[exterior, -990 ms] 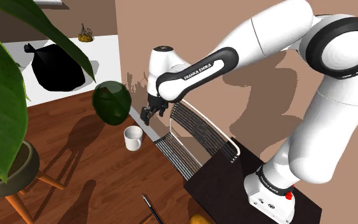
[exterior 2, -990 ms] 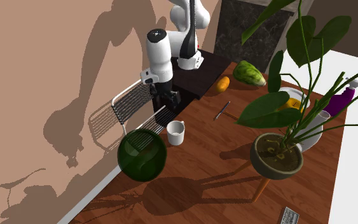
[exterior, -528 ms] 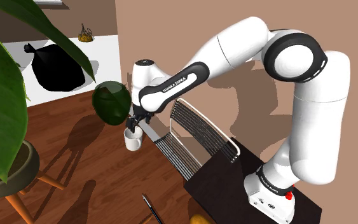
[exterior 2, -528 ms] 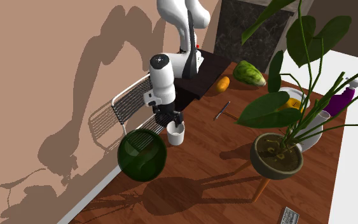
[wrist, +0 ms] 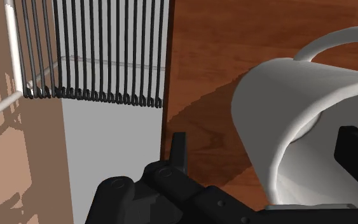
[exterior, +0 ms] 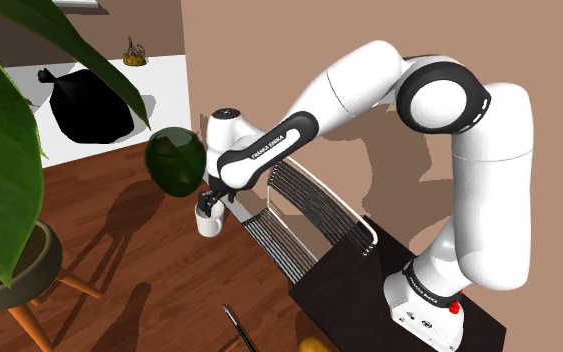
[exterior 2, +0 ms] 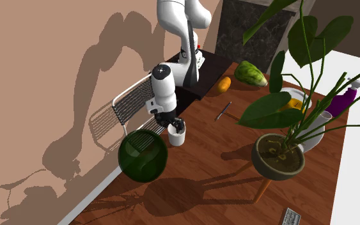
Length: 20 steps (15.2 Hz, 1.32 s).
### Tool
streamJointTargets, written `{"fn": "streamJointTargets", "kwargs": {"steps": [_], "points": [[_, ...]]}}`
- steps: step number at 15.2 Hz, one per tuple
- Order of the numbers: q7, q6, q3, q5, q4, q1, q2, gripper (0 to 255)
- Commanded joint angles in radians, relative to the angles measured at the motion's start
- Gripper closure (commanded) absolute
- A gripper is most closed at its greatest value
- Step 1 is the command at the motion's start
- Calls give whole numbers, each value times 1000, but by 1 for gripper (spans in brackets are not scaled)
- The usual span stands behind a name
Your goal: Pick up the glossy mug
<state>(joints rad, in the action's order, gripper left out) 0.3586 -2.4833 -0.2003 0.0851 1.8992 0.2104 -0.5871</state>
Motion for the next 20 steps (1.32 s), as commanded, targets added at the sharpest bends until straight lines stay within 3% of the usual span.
{"fn": "streamJointTargets", "kwargs": {"steps": [1, 10, 20], "points": [[0, -3, 1, 1, -1, 0, -4, 255], [-1, -4, 1, 1, -1, 0, -4, 255], [-10, 91, -16, -21, 2, -14, 94, 255]]}}
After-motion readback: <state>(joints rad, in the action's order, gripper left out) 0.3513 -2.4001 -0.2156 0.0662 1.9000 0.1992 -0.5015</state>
